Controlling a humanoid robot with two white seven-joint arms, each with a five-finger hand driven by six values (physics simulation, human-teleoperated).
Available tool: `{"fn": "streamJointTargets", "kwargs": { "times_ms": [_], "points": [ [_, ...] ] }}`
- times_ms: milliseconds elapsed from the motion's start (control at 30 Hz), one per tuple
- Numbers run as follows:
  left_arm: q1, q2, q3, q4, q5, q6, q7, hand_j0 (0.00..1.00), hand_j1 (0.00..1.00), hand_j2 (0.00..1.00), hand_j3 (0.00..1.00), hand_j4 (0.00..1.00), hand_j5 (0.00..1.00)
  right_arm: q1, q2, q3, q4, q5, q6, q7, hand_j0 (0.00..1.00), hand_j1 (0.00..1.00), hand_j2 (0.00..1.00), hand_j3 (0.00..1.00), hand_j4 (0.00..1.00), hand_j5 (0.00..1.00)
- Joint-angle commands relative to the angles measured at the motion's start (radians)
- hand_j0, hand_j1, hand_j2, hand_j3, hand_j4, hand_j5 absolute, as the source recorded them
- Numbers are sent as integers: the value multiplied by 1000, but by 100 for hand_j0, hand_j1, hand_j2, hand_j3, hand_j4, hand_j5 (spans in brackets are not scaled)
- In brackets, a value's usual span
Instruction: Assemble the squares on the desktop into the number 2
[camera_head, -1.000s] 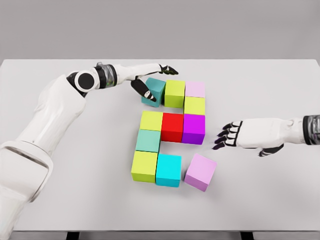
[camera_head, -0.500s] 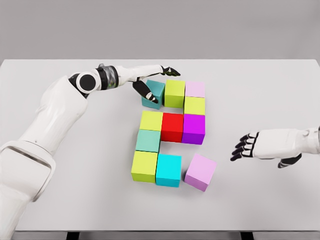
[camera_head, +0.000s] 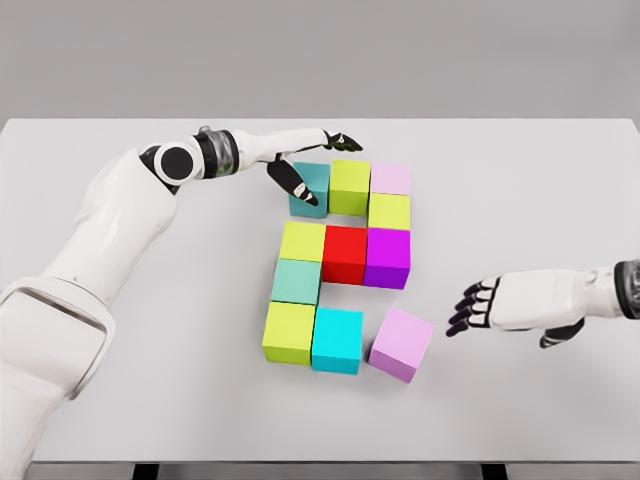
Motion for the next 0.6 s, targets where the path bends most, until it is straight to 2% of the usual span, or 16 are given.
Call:
{"fn": "streamJointTargets", "kwargs": {
  "times_ms": [0,167,367,567],
  "points": [
    [0,1,3,-2,8,3,0,92,92,92,92,92,92,0,5,10,0,-5,2,0,100,100,100,100,100,100],
    [2,13,3,-18,9,2,0,92,92,92,92,92,92,-2,27,10,1,-5,2,0,100,100,100,100,100,100],
    [11,17,3,-40,11,-5,0,100,100,100,100,100,100,-9,48,10,1,-5,2,0,100,100,100,100,100,100],
    [12,17,2,-49,11,-37,0,100,100,100,100,100,100,-23,57,10,1,-5,2,0,100,100,100,100,100,100]
  ]
}}
